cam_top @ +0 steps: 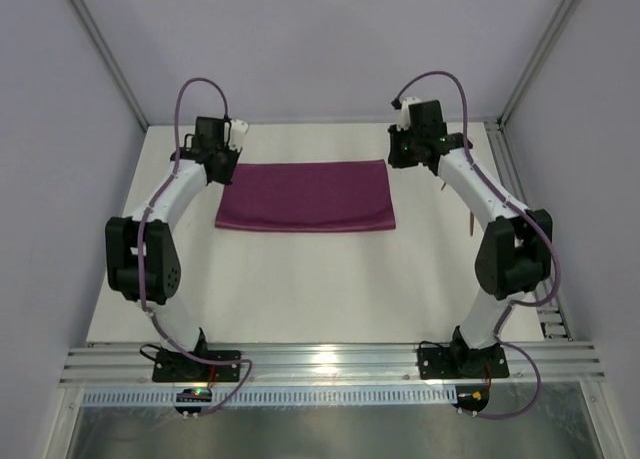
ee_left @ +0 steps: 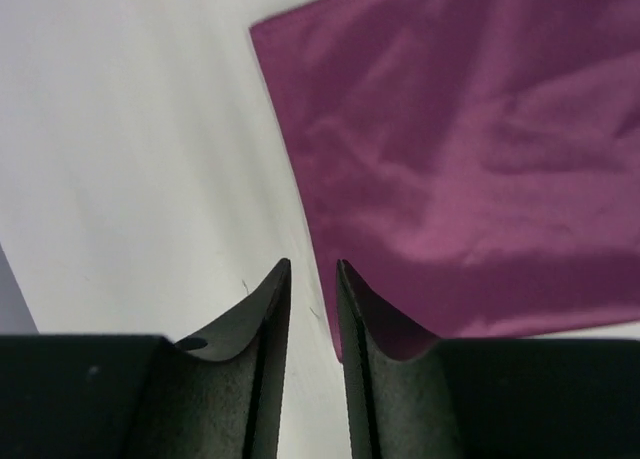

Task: Fold the napkin into a case and place the utensils inside
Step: Fold and flatten the napkin at the center of the board, then smooth out the rectangle-folded napkin at the center of the board.

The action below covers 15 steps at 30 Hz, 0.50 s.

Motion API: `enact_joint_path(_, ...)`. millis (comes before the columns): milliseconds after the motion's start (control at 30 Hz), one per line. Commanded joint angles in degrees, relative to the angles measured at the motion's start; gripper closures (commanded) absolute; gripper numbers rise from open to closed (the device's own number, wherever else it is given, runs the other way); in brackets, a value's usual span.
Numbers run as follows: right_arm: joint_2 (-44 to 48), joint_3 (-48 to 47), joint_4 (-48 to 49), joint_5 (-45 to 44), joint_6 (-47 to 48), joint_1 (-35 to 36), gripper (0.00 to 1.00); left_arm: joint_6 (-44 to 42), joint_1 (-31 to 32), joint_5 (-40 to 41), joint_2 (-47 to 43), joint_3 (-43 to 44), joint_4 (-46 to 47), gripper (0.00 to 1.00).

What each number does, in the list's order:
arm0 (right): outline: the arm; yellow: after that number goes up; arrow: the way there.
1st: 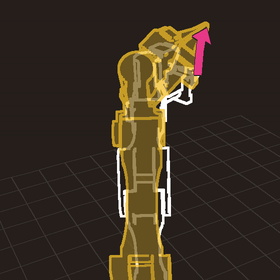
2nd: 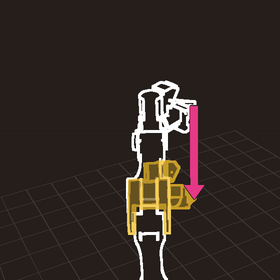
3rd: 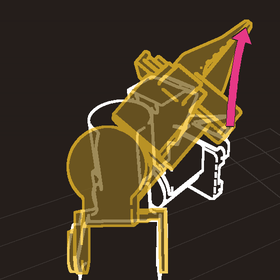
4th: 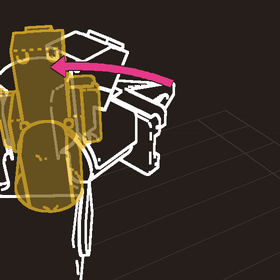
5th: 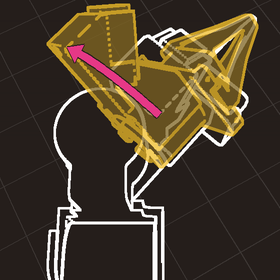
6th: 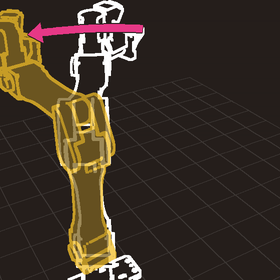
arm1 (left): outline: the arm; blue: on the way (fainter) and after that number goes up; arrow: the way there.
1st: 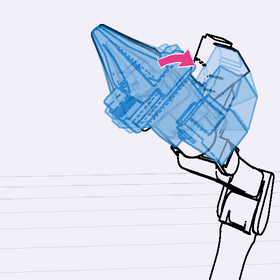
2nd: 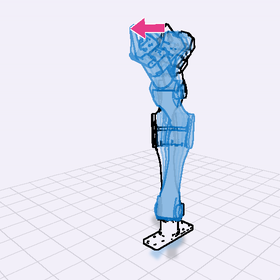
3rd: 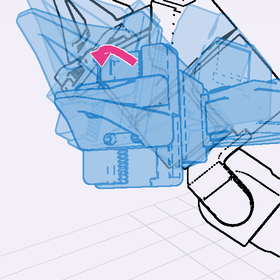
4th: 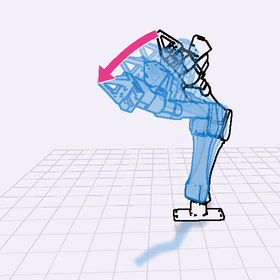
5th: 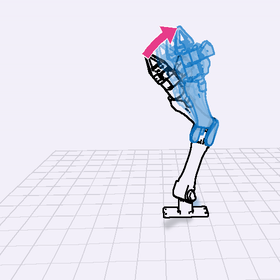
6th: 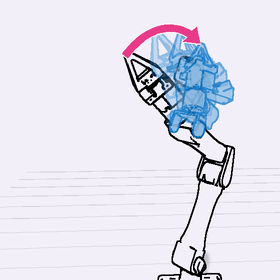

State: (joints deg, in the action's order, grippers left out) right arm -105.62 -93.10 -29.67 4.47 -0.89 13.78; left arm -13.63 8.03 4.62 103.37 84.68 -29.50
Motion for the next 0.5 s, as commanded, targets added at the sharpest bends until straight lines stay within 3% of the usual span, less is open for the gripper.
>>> enact_joint_path(0, 4.10, 12.74, 4.70, 6.60, -8.77, 3.27, 0.87, 0.79, 0.32, -4.45, -1.51, -6.62, -3.81, 0.75)
enact_joint_path(133, 4.64, 22.41, 8.83, 9.06, -13.17, 4.59, 0.97, 1.15, 0.32, -4.45, -0.28, -10.41, -3.29, 0.80)
enact_joint_path(467, 2.70, 36.40, 14.19, 6.95, -19.76, 2.22, 0.97, 0.71, 0.23, -0.32, 3.15, -14.46, -1.09, 0.82)
